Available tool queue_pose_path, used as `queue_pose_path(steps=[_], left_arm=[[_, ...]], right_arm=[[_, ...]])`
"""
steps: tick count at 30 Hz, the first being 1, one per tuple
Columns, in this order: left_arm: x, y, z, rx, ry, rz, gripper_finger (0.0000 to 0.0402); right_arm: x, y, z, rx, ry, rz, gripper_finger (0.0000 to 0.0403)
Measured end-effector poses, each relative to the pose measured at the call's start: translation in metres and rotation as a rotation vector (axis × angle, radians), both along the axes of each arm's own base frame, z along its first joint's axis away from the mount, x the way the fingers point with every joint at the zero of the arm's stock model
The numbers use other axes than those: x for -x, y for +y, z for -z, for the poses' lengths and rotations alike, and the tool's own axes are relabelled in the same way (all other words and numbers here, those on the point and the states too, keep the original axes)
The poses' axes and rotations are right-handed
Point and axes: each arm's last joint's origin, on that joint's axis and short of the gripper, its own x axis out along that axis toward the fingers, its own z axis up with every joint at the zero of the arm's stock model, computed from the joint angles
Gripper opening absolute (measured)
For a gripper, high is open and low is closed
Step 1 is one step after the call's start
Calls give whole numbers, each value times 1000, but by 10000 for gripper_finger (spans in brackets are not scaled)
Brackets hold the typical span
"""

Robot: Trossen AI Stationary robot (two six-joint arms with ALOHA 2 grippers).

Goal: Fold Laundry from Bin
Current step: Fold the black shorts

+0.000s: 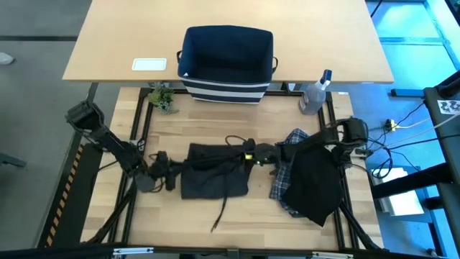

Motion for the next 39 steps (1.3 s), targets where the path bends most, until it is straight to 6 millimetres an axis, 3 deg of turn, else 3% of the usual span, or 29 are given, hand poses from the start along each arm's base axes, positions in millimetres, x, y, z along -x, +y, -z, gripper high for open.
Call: queue_pose_path(steps=[5,9,17,26,32,36,39], left_arm=[[-1,27,14,1,69,-79,22],[-13,31,8,-60,120,20,22],[-39,25,-17,-206,82,121,22],[-50,35,-23,-168,72,138,22],[-55,44,-23,-143,77,147,22],[-57,51,-23,-147,86,113,43],[-51,58,-13,-188,168,68,67]], right_arm=[[-3,-19,20,-28,43,81,22],[-1,-20,24,-25,63,106,22],[9,-2,-2,40,72,111,22],[42,28,-40,141,166,195,22],[54,39,-40,105,214,257,22],[59,37,-36,91,267,303,22],[78,30,-19,193,445,373,22]])
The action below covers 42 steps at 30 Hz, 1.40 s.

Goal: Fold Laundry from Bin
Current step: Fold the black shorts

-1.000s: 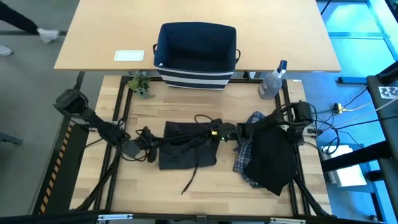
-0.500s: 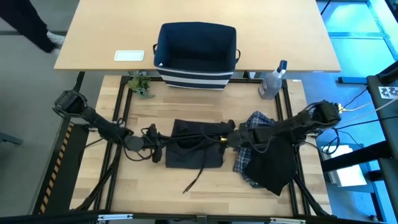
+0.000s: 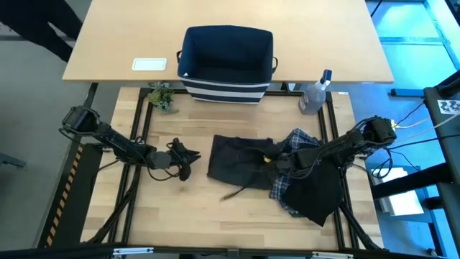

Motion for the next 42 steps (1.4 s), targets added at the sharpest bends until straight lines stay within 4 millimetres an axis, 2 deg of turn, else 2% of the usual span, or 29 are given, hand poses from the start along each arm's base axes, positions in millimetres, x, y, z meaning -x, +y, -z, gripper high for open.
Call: queue_pose_path(steps=[4,7,11,19,23,31,36,42], left_arm=[[-4,1,-5,5,-27,-7,102],[-4,1,-5,0,-26,-6,123],[-8,0,-10,-18,-43,15,138],[-32,-12,-39,-69,-104,107,141],[-40,-15,-41,-81,-94,122,142],[-51,-19,-20,-61,0,137,142],[-57,-21,-15,-66,22,138,142],[-58,-22,-16,-59,17,151,142]], right_arm=[[12,-4,3,-5,68,125,22],[20,-6,12,-3,120,149,22],[15,-8,10,-7,84,138,22],[-5,-13,1,-19,-26,14,22],[-10,-16,-2,-9,-63,-3,27],[-14,-18,-5,41,-61,-85,96],[-20,-20,-13,90,-38,-139,172],[-36,-20,-37,158,-32,-205,269]])
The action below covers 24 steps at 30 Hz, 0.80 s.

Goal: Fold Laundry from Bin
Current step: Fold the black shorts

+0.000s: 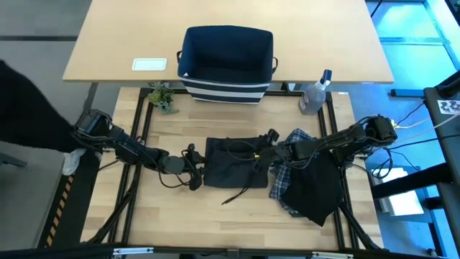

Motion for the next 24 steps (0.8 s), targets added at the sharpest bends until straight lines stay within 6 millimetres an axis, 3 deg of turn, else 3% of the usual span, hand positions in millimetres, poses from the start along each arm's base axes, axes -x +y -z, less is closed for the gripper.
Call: queue_pose_path(steps=[4,8,15,20,24], left_arm=[[1,-5,0,-8,4,52,142],[1,-15,-3,-76,13,161,142],[0,-39,-6,-328,150,343,142],[-14,-54,-26,-439,204,363,142],[-29,-61,-42,-468,294,374,142]], right_arm=[[-8,3,-17,1,26,-64,302],[-10,19,-20,-104,41,-256,303],[5,64,-16,-116,109,-458,286],[11,93,-5,-24,127,-522,285],[7,103,11,10,159,-544,285]])
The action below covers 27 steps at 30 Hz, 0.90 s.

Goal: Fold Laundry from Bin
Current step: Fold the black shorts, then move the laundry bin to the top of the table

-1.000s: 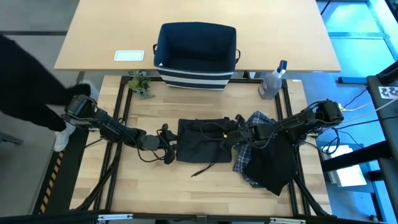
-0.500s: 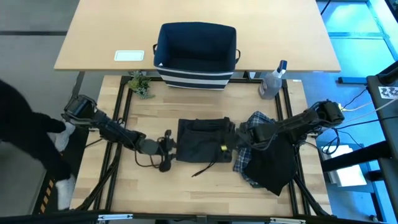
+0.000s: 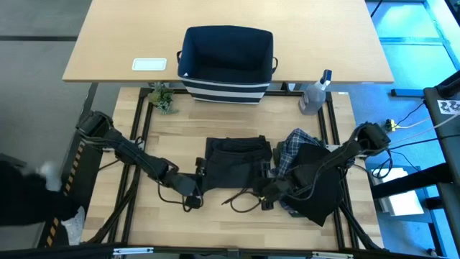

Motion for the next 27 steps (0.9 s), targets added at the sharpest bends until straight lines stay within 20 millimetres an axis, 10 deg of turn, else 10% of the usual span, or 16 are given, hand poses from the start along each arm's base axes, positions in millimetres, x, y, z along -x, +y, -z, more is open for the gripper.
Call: queue_pose_path(steps=[27], left_arm=[[-81,-26,39,-293,280,-82,313]], right_arm=[[-6,-5,10,197,-60,111,285]])
